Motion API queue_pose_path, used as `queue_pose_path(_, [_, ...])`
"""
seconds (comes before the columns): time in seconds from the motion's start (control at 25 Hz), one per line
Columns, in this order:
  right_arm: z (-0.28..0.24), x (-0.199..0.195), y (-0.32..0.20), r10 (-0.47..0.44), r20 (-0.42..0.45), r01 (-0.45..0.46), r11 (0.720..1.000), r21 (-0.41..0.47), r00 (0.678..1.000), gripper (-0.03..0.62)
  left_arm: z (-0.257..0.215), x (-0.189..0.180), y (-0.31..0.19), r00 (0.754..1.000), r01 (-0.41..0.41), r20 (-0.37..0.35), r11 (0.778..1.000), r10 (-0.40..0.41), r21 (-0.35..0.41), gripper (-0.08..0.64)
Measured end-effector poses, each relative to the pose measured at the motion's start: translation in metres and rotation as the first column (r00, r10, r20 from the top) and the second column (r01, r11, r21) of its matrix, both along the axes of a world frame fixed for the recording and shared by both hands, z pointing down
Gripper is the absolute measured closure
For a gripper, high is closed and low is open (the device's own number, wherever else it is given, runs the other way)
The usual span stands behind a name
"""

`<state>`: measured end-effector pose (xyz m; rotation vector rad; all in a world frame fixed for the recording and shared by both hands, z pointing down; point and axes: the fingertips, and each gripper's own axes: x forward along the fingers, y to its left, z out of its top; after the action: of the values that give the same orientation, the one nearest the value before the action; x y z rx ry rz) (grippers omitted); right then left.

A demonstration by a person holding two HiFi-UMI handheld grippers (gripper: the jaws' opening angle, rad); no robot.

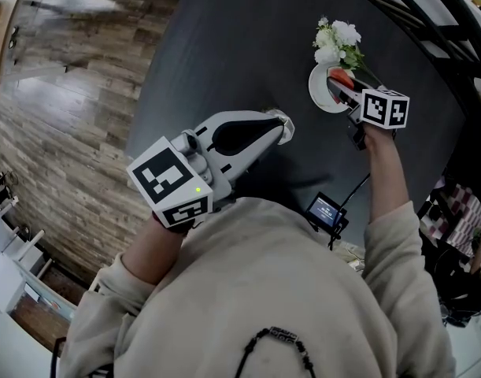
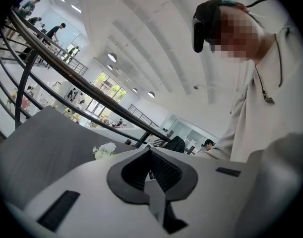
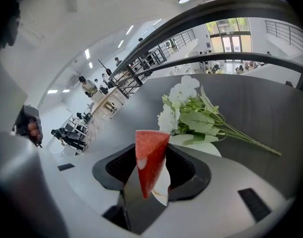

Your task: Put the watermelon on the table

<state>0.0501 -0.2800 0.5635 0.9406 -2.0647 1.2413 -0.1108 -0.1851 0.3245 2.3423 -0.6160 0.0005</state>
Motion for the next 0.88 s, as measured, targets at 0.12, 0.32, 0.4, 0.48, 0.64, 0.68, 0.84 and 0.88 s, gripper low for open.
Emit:
queue_pose_path(0.12, [0.013, -0.001, 0.002, -0.009, -0.032, 0.009, 1.000, -0.015, 0.999, 0.394, 0.001, -0.003, 0.002, 1.000, 0.004, 0.002, 1.000, -0.004, -0.002, 0.555])
queue_pose_path(0.32, [0.043, 0.002, 0.007, -0.042, -0.135, 0.036, 0.998, -0.046, 0.990, 0.394, 0.003, -0.005, 0.003, 1.000, 0.005, -0.003, 1.000, -0.005, -0.006, 0.555])
queue_pose_path(0.4, [0.051, 0.002, 0.008, -0.057, -0.165, 0.048, 0.997, -0.057, 0.985, 0.394, 0.002, -0.006, 0.003, 1.000, 0.005, -0.005, 1.000, -0.005, -0.005, 0.554])
queue_pose_path(0.48, [0.056, 0.003, 0.009, -0.072, -0.195, 0.061, 0.996, -0.062, 0.978, 0.394, 0.003, -0.007, 0.003, 1.000, 0.006, -0.005, 1.000, -0.006, -0.006, 0.555])
queue_pose_path(0.64, [0.067, 0.005, 0.010, -0.110, -0.259, 0.093, 0.993, -0.074, 0.960, 0.394, 0.004, -0.008, 0.002, 1.000, 0.008, -0.004, 1.000, -0.008, -0.011, 0.555])
queue_pose_path(0.68, [0.069, 0.005, 0.011, -0.122, -0.270, 0.104, 0.992, -0.078, 0.955, 0.394, 0.004, -0.008, 0.002, 1.000, 0.009, -0.004, 1.000, -0.009, -0.012, 0.555])
queue_pose_path(0.84, [0.074, 0.003, 0.014, -0.183, -0.303, 0.166, 0.983, -0.081, 0.935, 0.394, 0.008, -0.009, 0.003, 1.000, 0.011, -0.006, 1.000, -0.011, -0.021, 0.555])
queue_pose_path(0.88, [0.074, 0.002, 0.014, -0.198, -0.310, 0.182, 0.980, -0.081, 0.930, 0.394, 0.009, -0.010, 0.004, 1.000, 0.012, -0.006, 1.000, -0.012, -0.024, 0.555])
